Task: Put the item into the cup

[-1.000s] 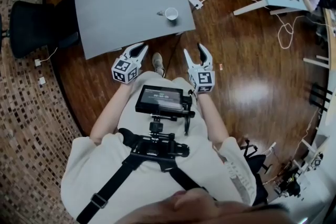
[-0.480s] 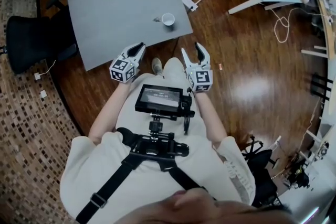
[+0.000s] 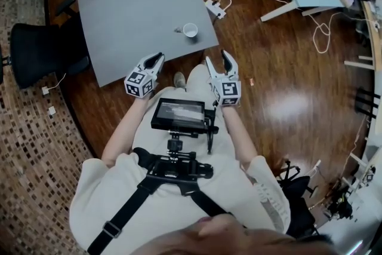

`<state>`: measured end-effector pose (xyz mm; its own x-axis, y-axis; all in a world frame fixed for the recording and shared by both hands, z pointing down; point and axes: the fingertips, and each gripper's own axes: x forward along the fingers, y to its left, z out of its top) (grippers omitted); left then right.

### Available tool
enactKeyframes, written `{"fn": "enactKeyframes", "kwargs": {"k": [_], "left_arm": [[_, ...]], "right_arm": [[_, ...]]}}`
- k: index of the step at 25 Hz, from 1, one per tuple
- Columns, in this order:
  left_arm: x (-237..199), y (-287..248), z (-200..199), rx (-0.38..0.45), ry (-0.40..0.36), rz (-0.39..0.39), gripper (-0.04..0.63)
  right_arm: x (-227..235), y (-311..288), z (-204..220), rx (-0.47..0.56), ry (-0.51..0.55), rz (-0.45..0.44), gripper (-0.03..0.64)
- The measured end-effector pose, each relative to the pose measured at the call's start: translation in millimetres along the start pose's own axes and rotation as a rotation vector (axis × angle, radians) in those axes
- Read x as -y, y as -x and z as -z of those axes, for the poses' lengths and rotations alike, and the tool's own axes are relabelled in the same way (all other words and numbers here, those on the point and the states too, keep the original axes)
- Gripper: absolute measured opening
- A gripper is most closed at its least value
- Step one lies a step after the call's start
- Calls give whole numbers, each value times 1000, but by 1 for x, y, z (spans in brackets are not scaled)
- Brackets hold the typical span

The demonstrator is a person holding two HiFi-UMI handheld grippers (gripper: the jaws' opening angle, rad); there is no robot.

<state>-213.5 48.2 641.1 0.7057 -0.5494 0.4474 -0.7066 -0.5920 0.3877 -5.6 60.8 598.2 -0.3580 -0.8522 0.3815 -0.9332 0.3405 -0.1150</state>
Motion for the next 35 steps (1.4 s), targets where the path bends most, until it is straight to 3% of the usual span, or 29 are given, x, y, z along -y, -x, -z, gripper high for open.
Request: {"fn": "enactKeyframes", "kwargs": {"k": [18,35], "left_arm": [[6,-63,-27,3,108,-168,37],[-17,-96,-7,-71,71,-339,37]], "right_arm": [[69,-62,-44,-27,61,-202,267],[98,-107,-39,-59,91,-369,267]]}}
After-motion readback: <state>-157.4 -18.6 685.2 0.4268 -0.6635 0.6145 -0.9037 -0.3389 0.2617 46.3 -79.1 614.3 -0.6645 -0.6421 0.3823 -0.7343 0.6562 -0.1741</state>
